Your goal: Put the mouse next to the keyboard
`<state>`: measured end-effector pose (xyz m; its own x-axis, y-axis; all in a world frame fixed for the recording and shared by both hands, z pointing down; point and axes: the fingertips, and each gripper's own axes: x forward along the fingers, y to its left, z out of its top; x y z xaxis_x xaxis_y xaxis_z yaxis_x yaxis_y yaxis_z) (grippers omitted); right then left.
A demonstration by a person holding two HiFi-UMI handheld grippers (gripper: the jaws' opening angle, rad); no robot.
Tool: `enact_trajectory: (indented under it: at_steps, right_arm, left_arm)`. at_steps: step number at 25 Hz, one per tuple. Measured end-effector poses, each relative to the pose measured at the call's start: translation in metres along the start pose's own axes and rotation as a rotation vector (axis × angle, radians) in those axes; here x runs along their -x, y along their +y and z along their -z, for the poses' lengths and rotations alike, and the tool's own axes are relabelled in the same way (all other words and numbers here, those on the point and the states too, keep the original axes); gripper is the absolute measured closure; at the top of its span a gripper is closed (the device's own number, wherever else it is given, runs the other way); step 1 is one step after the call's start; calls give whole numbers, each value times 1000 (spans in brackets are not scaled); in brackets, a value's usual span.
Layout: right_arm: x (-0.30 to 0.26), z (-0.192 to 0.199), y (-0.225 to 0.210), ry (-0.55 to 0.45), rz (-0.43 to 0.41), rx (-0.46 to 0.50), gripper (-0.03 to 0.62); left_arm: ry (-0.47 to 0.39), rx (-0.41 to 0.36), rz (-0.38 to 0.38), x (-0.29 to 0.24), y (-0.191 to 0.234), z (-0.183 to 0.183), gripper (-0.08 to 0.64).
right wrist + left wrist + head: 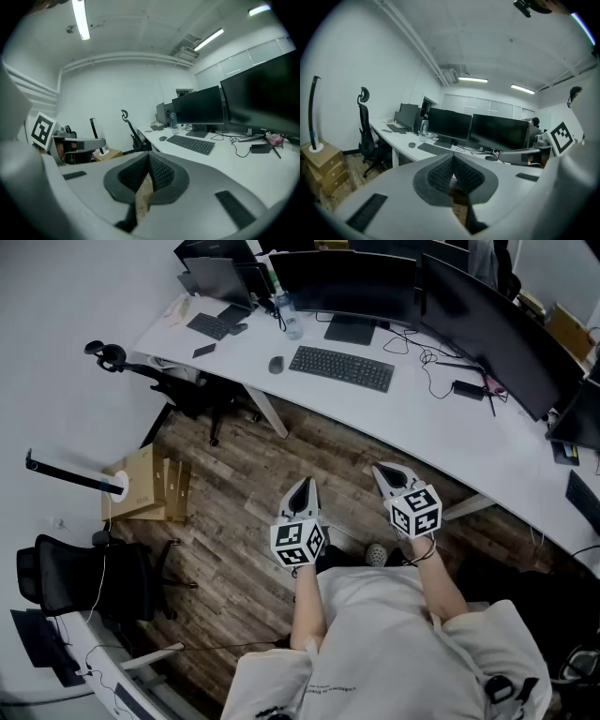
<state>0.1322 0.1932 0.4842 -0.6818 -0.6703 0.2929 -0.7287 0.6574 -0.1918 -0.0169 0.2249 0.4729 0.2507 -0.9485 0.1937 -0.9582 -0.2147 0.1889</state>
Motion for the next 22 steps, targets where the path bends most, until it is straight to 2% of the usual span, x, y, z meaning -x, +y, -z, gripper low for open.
enact_trajectory:
  at_steps: [11,15,22]
  right_arm:
    - [5,-2,-3,-23,25,29,589]
    - [4,1,-2,-24,20,10,588]
    - [3,6,-7,-35,36,-15,572]
  left_arm:
    - [2,-22,13,-5,-9,2,540]
    - [11,-29,18,-4,-11,4,540]
    - [11,-46,-51,-4,1,7,515]
